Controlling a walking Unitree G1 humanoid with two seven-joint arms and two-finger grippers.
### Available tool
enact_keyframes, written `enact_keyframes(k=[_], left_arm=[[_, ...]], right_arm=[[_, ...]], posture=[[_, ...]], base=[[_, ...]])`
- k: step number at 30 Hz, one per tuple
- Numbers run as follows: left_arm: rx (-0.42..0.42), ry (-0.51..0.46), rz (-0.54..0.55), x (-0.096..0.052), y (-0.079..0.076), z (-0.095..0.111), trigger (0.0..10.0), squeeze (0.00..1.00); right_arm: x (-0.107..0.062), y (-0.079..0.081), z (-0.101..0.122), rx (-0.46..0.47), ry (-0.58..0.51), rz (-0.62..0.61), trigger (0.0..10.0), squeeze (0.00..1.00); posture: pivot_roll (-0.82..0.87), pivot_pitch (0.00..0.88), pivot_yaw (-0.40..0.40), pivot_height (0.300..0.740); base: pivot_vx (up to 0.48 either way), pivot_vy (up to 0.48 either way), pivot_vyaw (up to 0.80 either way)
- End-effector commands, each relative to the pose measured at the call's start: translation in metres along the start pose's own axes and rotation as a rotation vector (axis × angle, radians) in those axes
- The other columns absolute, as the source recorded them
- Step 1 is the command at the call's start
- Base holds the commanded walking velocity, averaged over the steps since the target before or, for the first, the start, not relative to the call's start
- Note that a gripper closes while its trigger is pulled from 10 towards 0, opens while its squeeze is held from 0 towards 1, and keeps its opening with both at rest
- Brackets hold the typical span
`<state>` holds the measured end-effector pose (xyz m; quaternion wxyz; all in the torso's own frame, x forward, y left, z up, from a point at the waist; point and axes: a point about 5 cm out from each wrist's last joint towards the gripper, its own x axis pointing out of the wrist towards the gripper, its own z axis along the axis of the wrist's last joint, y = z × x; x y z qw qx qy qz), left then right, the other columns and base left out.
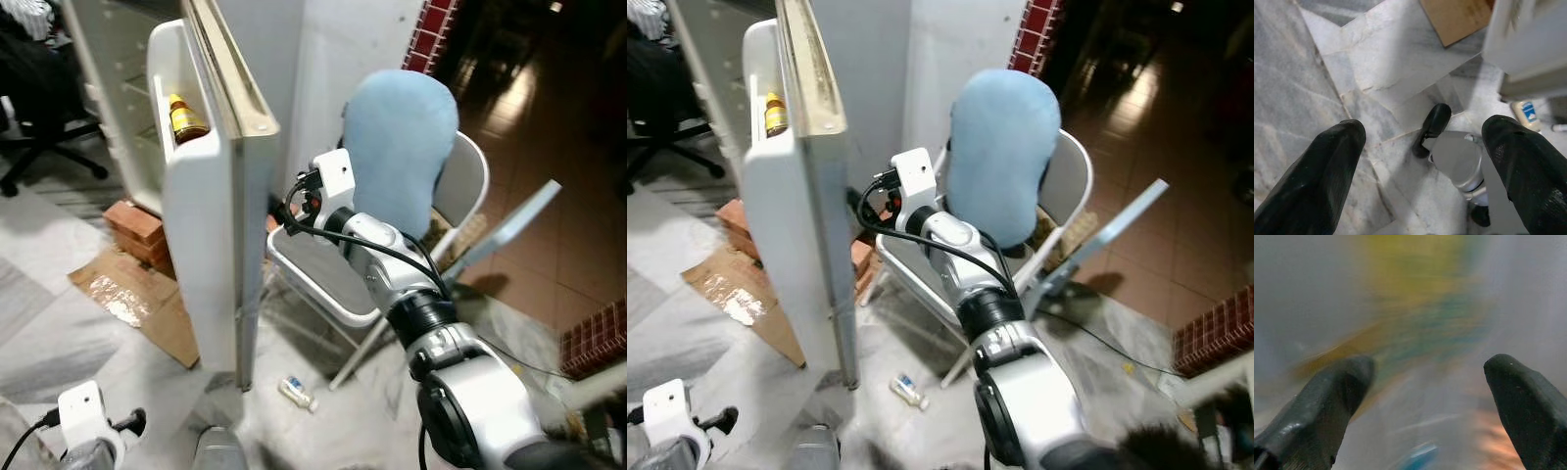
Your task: Restocking fridge
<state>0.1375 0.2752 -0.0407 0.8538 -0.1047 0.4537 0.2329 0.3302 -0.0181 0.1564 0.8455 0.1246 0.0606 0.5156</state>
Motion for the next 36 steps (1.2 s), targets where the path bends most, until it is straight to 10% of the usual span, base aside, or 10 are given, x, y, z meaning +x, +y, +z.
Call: enact_keyframes(k=[1, 9, 14, 22, 28, 36], left_arm=[[0.000, -0.030, -0.018, 0.001, -0.005, 0.008, 10.0, 0.00], [0.008, -0.052, -0.002, 0.003, -0.002, 0.008, 10.0, 0.00], [0.061, -0.189, 0.039, 0.005, 0.003, 0.028, 10.0, 0.00], [0.119, -0.365, 0.033, 0.006, 0.000, 0.074, 10.0, 0.00], [0.145, -0.643, 0.089, -0.014, 0.001, 0.165, 10.0, 0.00], [0.168, -0.726, 0.081, -0.025, -0.011, 0.185, 10.0, 0.00]], right_arm=[[-0.002, 0.031, 0.011, -0.024, -0.010, 0.307, 10.0, 0.00], [-0.016, -0.038, -0.023, -0.268, 0.245, -0.199, 10.0, 0.00], [-0.038, -0.065, -0.016, -0.357, 0.201, -0.498, 10.0, 0.00], [-0.073, -0.074, -0.019, -0.304, 0.171, -0.600, 10.0, 0.00], [-0.099, -0.070, -0.029, -0.256, 0.094, -0.694, 10.0, 0.00], [-0.113, -0.065, -0.035, -0.225, 0.073, -0.766, 10.0, 0.00]], posture=[[0.17, 0.000, -0.097, 0.740], [0.17, 0.000, -0.094, 0.740], [0.17, 0.000, -0.101, 0.740], [0.16, 0.000, -0.107, 0.740], [0.14, 0.000, -0.093, 0.740], [0.12, 0.000, -0.080, 0.740]], base=[[0.000, 0.000, 0.00], [0.000, 0.000, 0.00], [0.000, 0.000, 0.00], [0.000, 0.000, 0.00], [0.000, 0.000, 0.00], [0.000, 0.402, 0.00]])
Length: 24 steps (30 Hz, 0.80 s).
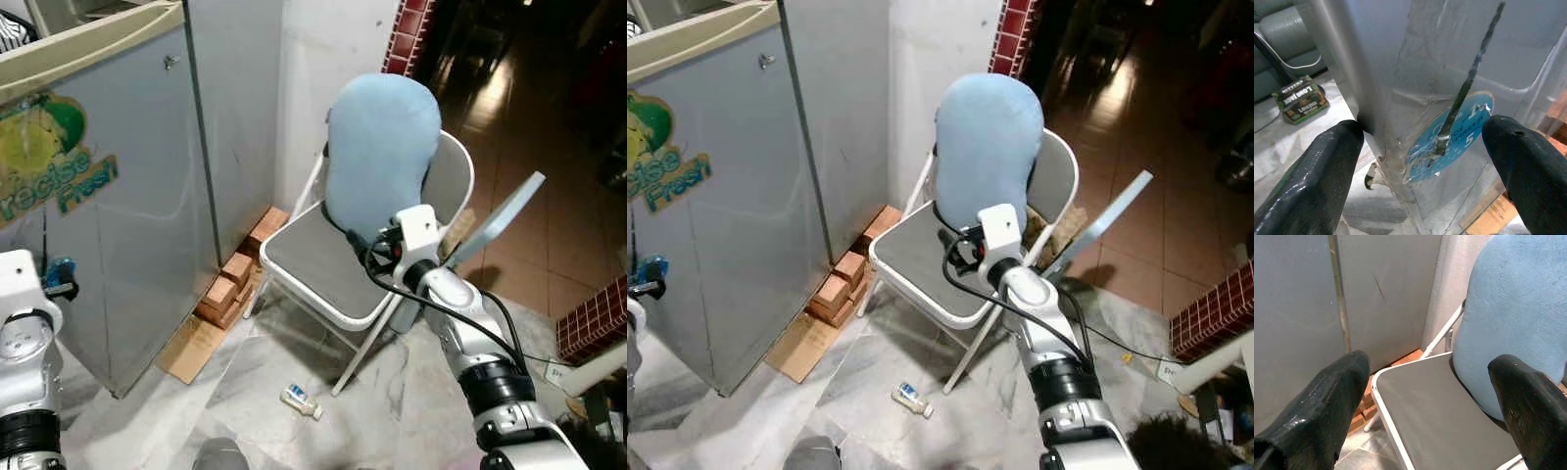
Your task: Restocking fridge
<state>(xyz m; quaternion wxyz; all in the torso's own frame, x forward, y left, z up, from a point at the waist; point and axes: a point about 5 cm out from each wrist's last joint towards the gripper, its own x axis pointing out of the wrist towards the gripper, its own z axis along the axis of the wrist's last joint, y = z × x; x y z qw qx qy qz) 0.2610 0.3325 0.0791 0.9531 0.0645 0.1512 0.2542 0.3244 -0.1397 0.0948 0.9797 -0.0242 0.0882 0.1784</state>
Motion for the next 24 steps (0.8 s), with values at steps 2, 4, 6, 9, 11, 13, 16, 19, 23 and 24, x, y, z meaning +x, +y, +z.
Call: enact_keyframes(k=[2, 4, 6, 9, 11, 13, 16, 19, 23, 24], left_arm=[[0.012, -0.041, -0.001, 0.001, -0.006, 0.009, 10.0, 0.00], [0.010, -0.066, 0.013, 0.000, -0.005, 0.012, 10.0, 0.00], [0.009, -0.073, 0.038, 0.002, -0.003, 0.013, 10.0, 0.00], [0.018, -0.106, 0.135, 0.002, 0.011, 0.018, 10.0, 0.00], [0.013, -0.118, 0.182, 0.001, 0.017, 0.019, 10.0, 0.00], [0.017, -0.114, 0.227, 0.000, 0.024, 0.018, 10.0, 0.00], [0.006, -0.097, 0.244, -0.001, 0.028, 0.014, 10.0, 0.00], [0.028, -0.115, 0.236, -0.003, 0.025, 0.013, 10.0, 0.00], [0.047, -0.144, 0.176, -0.008, 0.007, 0.012, 10.0, 0.00], [0.048, -0.150, 0.162, -0.010, 0.002, 0.012, 10.0, 0.00]], right_arm=[[-0.003, -0.003, 0.006, 0.005, -0.029, -0.024, 10.0, 0.00], [-0.005, -0.002, 0.002, 0.003, -0.024, -0.026, 10.0, 0.00], [-0.006, -0.001, 0.002, 0.005, -0.023, -0.027, 10.0, 0.00], [-0.008, 0.000, 0.002, 0.010, -0.023, -0.028, 10.0, 0.00], [-0.008, 0.000, 0.002, 0.012, -0.020, -0.029, 10.0, 0.00], [-0.008, -0.001, 0.002, 0.013, -0.016, -0.032, 10.0, 0.00], [-0.008, -0.002, 0.002, 0.011, -0.010, -0.039, 10.0, 0.00], [-0.008, -0.003, 0.002, 0.010, -0.006, -0.041, 10.0, 0.00], [-0.008, -0.002, 0.001, 0.008, -0.001, -0.042, 10.0, 0.00], [-0.008, -0.003, 0.000, 0.007, 0.001, -0.044, 10.0, 0.00]], posture=[[0.12, 0.000, -0.080, 0.740], [0.12, 0.000, -0.080, 0.740], [0.12, 0.000, -0.081, 0.740], [0.12, 0.000, -0.081, 0.740], [0.13, 0.000, -0.082, 0.740], [0.13, 0.000, -0.083, 0.740], [0.13, 0.000, -0.084, 0.740], [0.13, 0.000, -0.086, 0.740], [0.13, 0.000, -0.086, 0.740], [0.13, 0.000, -0.085, 0.740]], base=[[0.000, 0.480, 0.00], [0.000, 0.480, 0.00], [0.000, 0.480, 0.00], [0.000, 0.480, 0.00], [0.000, 0.480, 0.00], [0.000, 0.480, 0.00], [0.000, 0.480, 0.00], [0.000, 0.480, 0.00], [0.000, 0.000, 0.00], [0.000, 0.000, 0.00]])
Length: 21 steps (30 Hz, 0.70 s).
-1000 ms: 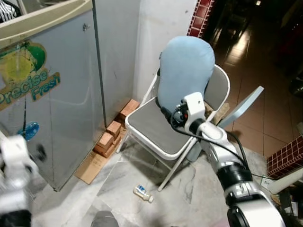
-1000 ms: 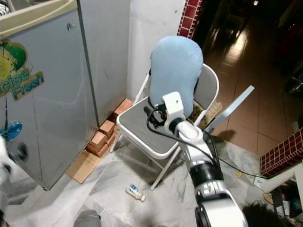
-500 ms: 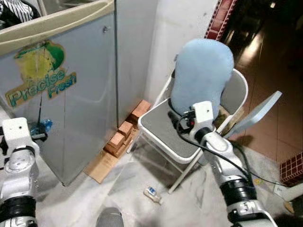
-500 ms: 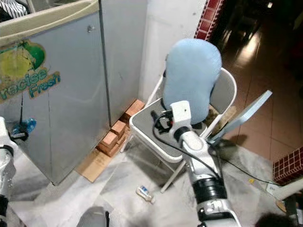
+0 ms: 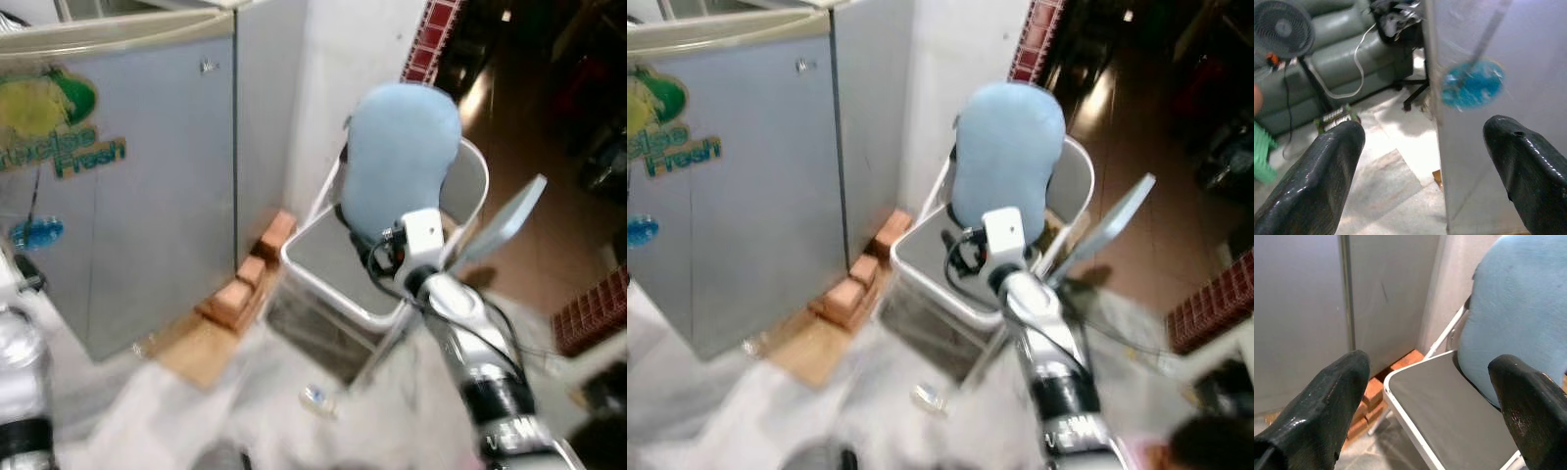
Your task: Restocking fridge
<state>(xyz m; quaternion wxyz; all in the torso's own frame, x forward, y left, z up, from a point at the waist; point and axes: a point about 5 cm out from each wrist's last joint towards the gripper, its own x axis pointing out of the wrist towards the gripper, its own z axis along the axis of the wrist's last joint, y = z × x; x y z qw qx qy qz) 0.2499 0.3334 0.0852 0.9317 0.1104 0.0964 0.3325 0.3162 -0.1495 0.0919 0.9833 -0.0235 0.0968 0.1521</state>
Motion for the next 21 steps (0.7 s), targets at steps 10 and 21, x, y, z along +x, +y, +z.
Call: enact_keyframes(k=[10, 21], left_arm=[[-0.044, -0.090, -0.232, -0.025, -0.051, 0.020, 10.0, 0.00], [-0.061, -0.125, -0.364, -0.048, -0.081, 0.030, 10.0, 0.00]], right_arm=[[0.002, 0.001, 0.002, 0.005, -0.001, -0.016, 10.0, 0.00], [0.001, -0.002, -0.004, 0.009, 0.023, -0.043, 10.0, 0.00]], posture=[[0.12, 0.000, -0.077, 0.740], [0.10, 0.000, -0.062, 0.740]], base=[[0.000, 0.240, 0.00], [0.000, 0.480, -0.50]])
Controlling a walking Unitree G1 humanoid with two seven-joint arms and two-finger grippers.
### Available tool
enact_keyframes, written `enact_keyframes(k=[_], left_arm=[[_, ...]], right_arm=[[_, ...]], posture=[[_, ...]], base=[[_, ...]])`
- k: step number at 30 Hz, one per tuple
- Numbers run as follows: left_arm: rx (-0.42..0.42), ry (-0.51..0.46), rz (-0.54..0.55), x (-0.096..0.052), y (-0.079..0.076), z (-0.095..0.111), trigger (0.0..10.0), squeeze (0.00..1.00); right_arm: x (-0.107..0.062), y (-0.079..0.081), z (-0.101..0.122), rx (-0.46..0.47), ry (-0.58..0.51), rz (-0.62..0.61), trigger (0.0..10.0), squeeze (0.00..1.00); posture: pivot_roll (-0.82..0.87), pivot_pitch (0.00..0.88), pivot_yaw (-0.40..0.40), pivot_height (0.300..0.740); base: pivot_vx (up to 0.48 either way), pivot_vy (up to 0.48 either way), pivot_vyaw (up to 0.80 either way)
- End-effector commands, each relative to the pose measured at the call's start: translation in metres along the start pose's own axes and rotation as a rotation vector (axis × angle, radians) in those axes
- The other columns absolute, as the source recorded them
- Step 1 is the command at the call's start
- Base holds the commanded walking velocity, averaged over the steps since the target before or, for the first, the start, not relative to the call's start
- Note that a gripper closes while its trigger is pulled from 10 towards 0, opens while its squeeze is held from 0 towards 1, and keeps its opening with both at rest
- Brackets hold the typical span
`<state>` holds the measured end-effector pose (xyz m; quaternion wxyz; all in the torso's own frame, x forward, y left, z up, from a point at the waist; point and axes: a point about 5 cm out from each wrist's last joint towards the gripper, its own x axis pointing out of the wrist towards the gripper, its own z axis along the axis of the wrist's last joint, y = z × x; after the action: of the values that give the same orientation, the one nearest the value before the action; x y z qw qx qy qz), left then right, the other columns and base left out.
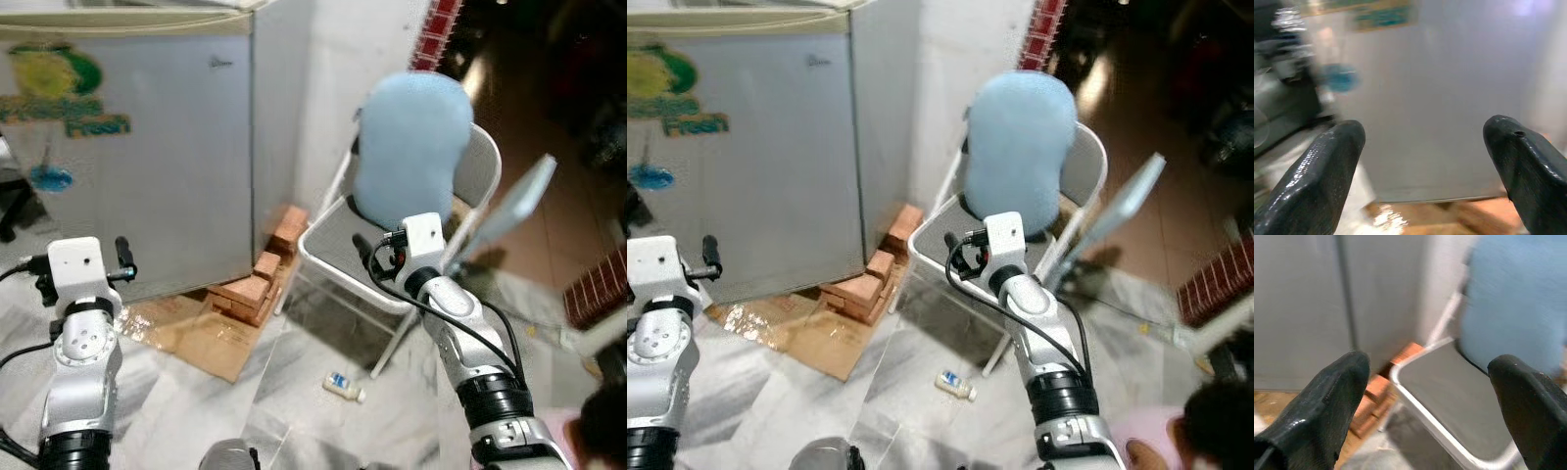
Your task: Restocking fridge
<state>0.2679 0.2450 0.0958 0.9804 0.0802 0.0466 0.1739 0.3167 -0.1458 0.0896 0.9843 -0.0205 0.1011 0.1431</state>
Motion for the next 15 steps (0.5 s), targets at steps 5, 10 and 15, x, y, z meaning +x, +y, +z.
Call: enact_keyframes(k=[5, 10, 15], left_arm=[[-0.014, -0.005, -0.077, -0.002, -0.017, 0.007, 10.0, 0.00], [-0.026, -0.010, -0.090, -0.001, -0.019, 0.010, 10.0, 0.00], [-0.045, -0.019, -0.119, -0.001, -0.025, 0.013, 10.0, 0.00]], right_arm=[[0.000, -0.006, -0.001, -0.002, 0.012, -0.032, 10.0, 0.00], [0.001, -0.007, -0.001, -0.002, 0.013, -0.036, 10.0, 0.00], [0.001, -0.008, 0.000, -0.004, 0.013, -0.038, 10.0, 0.00]], posture=[[0.10, 0.000, -0.065, 0.740], [0.09, 0.000, -0.065, 0.740], [0.09, 0.000, -0.071, 0.740]], base=[[0.000, 0.480, -0.09], [0.000, 0.480, 0.00], [0.000, 0.480, 0.00]])
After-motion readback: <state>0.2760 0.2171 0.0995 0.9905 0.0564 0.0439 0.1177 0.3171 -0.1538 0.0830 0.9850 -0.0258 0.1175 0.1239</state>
